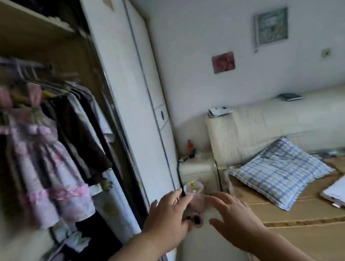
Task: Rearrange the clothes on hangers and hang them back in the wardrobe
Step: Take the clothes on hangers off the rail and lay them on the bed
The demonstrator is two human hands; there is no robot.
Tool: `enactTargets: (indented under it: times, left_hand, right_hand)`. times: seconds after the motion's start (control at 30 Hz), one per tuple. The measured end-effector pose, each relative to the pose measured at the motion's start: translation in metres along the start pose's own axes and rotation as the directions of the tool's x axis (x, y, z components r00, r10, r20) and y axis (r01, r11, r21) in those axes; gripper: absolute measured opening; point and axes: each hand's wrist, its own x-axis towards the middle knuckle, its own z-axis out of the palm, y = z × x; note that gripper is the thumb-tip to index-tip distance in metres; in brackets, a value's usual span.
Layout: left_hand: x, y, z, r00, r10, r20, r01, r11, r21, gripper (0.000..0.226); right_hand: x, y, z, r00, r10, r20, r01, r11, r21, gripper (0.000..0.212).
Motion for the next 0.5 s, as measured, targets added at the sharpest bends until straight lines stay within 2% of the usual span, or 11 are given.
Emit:
enactTargets:
  times: [0.1, 0.23, 0.33, 0.5]
  left_hand:
    - [-0.014, -0.067, -0.045, 0.983, -0.138, -0.123, 0.143, 0.989, 0.026, 0.064]
    - [-0.023, -0.133, -0.095, 0.909, -0.29, -0.301, 0.307, 0.952, 0.01, 0.061]
    - [-0.023, -0.168, -0.129, 0.854, -0.35, -0.386, 0.384, 0.923, 0.014, 0.061]
    - [-0.007, -0.209, -0.183, 0.755, -0.41, -0.512, 0.471, 0.882, -0.014, 0.058]
  right_hand:
    - [0.058, -0.063, 0.004, 0.993, -0.113, -0.045, 0.114, 0.993, 0.012, 0.06]
    - [0.121, -0.136, 0.009, 0.969, -0.223, -0.103, 0.233, 0.968, 0.094, 0.063]
    - [0.158, -0.18, 0.002, 0.94, -0.302, -0.16, 0.32, 0.941, 0.105, 0.062]
    - [0.215, -0.245, -0.025, 0.902, -0.343, -0.264, 0.402, 0.889, 0.218, 0.061]
